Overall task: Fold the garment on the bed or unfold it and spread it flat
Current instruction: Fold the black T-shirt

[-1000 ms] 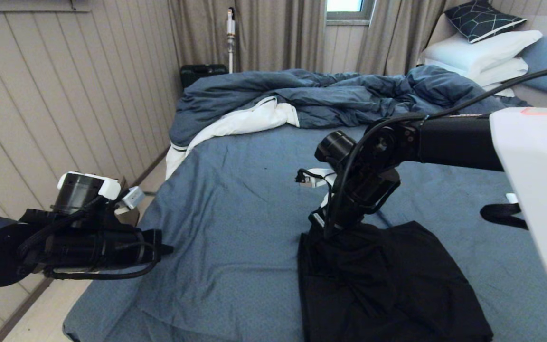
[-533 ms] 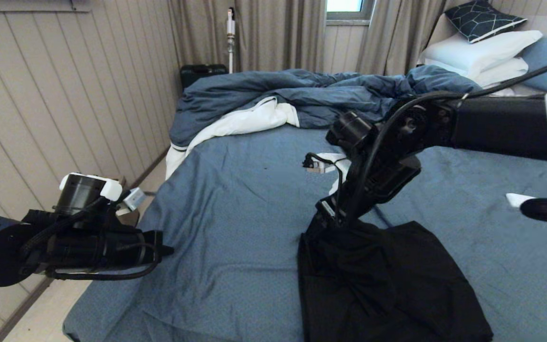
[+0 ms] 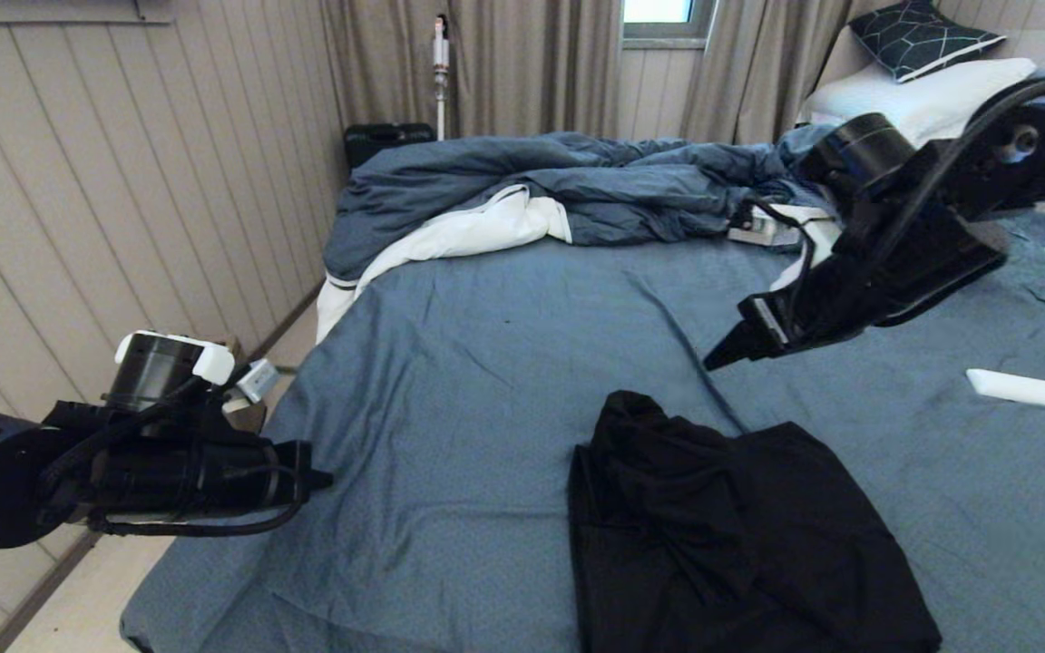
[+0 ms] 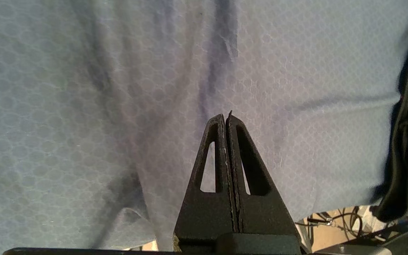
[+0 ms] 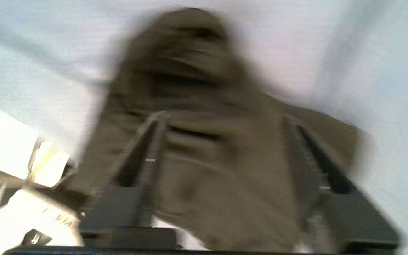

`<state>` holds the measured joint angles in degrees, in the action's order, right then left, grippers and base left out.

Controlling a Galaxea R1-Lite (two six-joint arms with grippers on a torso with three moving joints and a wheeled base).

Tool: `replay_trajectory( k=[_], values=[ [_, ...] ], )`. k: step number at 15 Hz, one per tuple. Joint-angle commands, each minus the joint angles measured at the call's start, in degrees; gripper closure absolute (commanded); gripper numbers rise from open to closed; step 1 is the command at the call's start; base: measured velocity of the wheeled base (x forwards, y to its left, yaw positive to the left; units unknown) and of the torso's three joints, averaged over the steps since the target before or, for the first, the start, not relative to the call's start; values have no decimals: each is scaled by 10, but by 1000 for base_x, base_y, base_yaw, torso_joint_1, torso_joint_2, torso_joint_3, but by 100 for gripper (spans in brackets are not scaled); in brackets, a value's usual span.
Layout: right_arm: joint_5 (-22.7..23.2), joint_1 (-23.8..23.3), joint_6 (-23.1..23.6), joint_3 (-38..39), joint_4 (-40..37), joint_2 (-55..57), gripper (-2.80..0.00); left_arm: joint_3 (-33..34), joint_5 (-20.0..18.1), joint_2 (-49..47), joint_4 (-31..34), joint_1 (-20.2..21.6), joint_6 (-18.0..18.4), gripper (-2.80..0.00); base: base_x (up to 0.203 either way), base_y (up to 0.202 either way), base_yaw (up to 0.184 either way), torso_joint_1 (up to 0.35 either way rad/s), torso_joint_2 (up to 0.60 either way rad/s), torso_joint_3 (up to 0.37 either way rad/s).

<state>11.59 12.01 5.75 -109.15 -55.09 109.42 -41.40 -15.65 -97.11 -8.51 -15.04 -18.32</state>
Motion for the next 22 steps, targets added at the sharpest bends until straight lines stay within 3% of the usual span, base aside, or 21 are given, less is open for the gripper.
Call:
replay_trajectory(
  k=[1, 5, 9, 14, 22],
  values=[
    [1, -40, 6, 31, -1, -10, 0, 3, -1, 0, -1, -2, -1, 0, 0, 0, 0, 0, 0, 0],
    [2, -44, 12, 151, 53, -6, 0, 4, 0, -1, -1, -6, -1, 0, 0, 0, 0, 0, 0, 0],
    [-5, 11, 5, 218, 158, 29, 0, 4, 2, 0, -1, -6, -2, 0, 0, 0, 0, 0, 0, 0],
    [-8, 82, -24, 219, 168, 46, 0, 4, 4, -1, -2, -6, -2, 0, 0, 0, 0, 0, 0, 0],
    [-5, 186, -33, 314, 166, -68, 0, 5, 3, -5, -12, -6, -2, 0, 0, 0, 0, 0, 0, 0]
  ],
)
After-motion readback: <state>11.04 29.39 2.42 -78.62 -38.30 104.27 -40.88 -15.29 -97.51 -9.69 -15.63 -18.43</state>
